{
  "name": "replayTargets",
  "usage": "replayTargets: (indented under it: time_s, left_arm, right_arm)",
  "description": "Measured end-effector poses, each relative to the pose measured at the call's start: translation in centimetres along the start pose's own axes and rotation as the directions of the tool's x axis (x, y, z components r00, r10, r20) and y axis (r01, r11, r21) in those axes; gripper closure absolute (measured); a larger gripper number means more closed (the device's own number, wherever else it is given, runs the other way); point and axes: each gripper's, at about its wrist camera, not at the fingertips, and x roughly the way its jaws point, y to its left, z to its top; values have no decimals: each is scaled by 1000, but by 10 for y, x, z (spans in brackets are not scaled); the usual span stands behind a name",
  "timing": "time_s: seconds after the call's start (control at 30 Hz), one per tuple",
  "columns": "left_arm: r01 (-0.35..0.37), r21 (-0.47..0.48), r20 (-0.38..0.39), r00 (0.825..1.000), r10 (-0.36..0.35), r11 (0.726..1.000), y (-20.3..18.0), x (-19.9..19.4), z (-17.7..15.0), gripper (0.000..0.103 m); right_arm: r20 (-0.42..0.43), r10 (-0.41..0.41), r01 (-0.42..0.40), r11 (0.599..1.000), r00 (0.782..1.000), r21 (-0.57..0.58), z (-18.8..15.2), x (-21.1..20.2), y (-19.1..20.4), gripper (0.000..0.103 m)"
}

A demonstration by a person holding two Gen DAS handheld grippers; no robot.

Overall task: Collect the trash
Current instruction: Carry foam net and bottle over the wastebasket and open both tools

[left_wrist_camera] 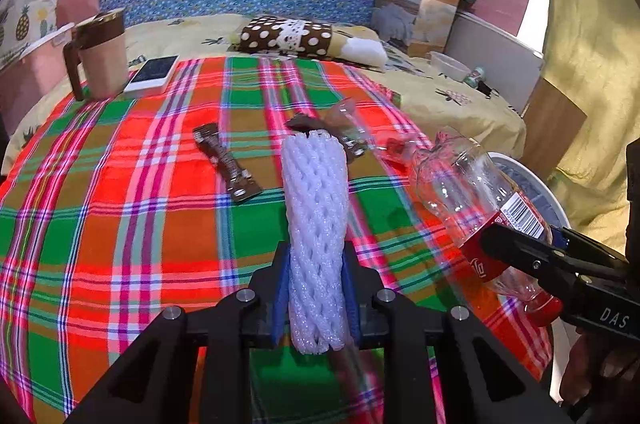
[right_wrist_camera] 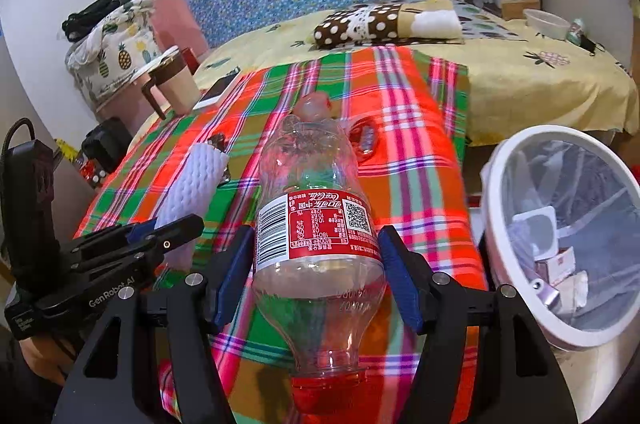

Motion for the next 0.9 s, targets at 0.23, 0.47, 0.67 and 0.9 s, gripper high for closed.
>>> replayTargets:
  time_s: [0.23,0.47,0.67,0.9]
  left_arm:
    - [48,42,-4,999,-48,998,-29,3,7,79]
    - [111,106,-6,994,-111,988,-67,9,15,79]
    - [171,161,-18,985,-170,972,-102,16,21,79]
    - [231,221,-39,973,-228,947,-142,28,27,79]
  right_arm:
    - [42,-52,50,998,998,35,-2,-18,-20,38]
    - [76,-123,117,990,989,83,-4,-37,-47,38]
    - [96,-197,183,973,976,142,-8,-53,-74,38]
    - [98,-270,246,947,958,205,-14,-67,-101,38]
